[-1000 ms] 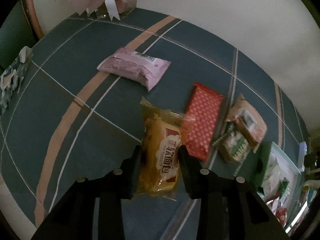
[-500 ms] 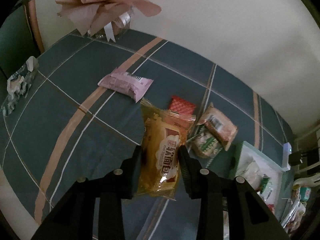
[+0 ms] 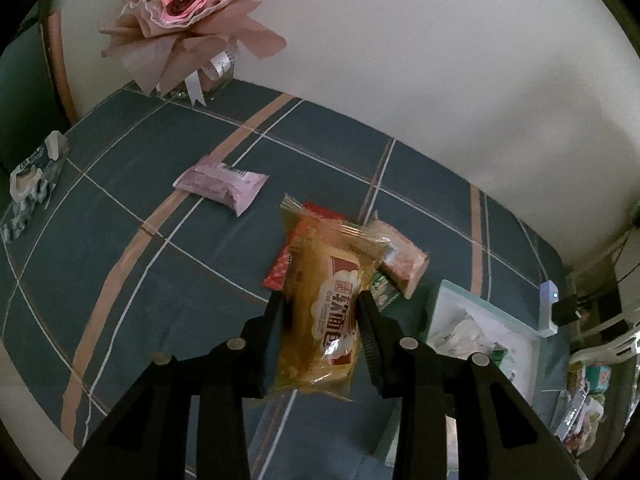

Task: Organize snacks
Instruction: 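Lift both packs and carry them over the tray, then lower both packs into the tray and open both grippers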

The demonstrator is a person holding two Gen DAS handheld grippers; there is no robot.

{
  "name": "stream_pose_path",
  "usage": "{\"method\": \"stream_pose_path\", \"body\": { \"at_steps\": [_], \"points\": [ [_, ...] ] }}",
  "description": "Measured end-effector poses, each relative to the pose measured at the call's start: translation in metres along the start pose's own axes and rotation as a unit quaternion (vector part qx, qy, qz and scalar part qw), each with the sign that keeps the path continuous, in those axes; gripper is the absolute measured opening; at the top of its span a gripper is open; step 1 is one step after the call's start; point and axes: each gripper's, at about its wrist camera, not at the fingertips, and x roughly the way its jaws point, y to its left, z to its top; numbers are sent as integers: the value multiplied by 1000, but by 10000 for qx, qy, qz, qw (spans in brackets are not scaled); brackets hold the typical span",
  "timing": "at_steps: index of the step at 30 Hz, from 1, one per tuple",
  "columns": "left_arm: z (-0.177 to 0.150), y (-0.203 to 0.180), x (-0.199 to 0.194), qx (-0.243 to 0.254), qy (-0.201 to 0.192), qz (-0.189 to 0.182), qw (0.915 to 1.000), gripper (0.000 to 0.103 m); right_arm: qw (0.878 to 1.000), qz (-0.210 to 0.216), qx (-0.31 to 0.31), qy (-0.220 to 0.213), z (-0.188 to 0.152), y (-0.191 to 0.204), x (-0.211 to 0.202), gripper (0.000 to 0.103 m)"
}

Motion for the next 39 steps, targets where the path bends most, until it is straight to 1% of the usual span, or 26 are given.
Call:
{"method": "stream_pose_path", "body": {
  "at_steps": [4,9,12,14,23,26,32,36,39],
  "points": [
    [-2,-7,-2,1,5,-68,10000,38,9998,-93,149,-50,4,-15,-4,42],
    [-6,-17,1,43,86,-155,9998,38,9987,-236,445,-15,6,-38,1,42],
    [-11,-25,6,60,163,-202,9996,38,9971,-374,666,24,7,-57,4,42],
    [-16,-33,8,123,219,-243,9994,38,9956,-395,849,40,9,-71,4,42],
    [-38,-79,20,652,477,-473,9956,38,9861,-524,1577,-5,15,-130,-5,42],
    [-48,-97,24,853,584,-584,9929,38,9819,-617,1791,-29,17,-152,-9,42],
    [-65,-130,29,1210,644,-718,9880,38,9734,-780,2155,-65,17,-196,-17,42],
    [-74,-148,33,1444,642,-793,9842,38,9703,-817,2275,-78,17,-215,-21,42],
    [-78,-156,39,1555,651,-807,9824,38,9690,-829,2325,-74,17,-222,-20,42]
  ]
}}
